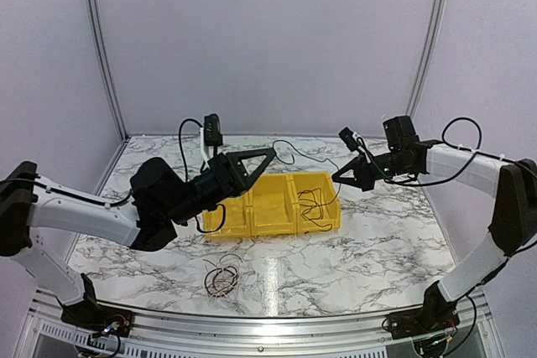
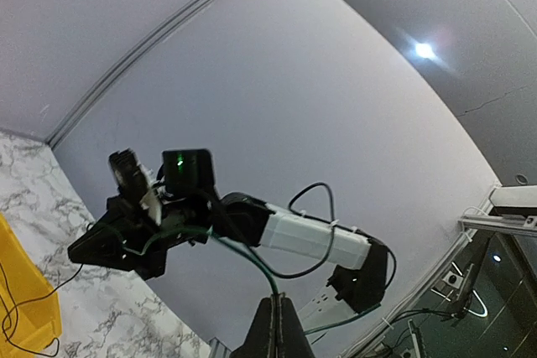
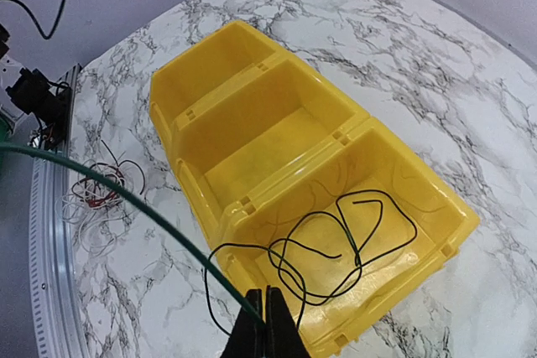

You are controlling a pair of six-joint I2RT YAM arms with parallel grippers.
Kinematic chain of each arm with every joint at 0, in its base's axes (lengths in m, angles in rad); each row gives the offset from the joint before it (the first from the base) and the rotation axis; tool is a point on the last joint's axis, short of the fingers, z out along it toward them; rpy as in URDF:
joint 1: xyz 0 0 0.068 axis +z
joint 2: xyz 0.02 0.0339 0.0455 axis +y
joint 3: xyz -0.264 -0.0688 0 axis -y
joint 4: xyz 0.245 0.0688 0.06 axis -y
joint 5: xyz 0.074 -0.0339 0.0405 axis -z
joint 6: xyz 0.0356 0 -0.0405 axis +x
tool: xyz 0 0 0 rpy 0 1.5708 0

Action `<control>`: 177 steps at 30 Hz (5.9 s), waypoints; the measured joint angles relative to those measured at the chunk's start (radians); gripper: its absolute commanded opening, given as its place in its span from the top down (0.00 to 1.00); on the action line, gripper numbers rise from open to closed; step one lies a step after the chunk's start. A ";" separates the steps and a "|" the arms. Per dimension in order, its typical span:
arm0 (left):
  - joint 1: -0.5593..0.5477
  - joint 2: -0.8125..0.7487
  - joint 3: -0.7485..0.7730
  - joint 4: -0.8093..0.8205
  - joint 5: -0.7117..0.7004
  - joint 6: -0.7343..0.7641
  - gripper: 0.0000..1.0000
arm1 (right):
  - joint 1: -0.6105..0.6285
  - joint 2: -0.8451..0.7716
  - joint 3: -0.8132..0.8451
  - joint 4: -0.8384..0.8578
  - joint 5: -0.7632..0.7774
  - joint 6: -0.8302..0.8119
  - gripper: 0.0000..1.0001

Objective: Untangle the cables

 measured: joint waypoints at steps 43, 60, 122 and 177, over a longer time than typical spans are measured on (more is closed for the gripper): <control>-0.008 -0.163 -0.121 -0.301 -0.243 0.198 0.88 | 0.005 -0.184 0.496 -0.154 -0.210 0.105 1.00; -0.008 -0.166 -0.131 -0.325 -0.248 0.186 0.85 | 0.113 -0.340 0.220 -0.370 -0.241 -0.107 1.00; -0.008 -0.198 -0.219 -0.359 -0.327 0.169 0.77 | 0.146 0.322 0.179 -0.031 0.446 -0.081 1.00; -0.183 -0.308 -0.108 -1.471 -0.377 0.037 0.36 | 0.664 0.127 -0.069 0.010 0.315 -0.244 0.56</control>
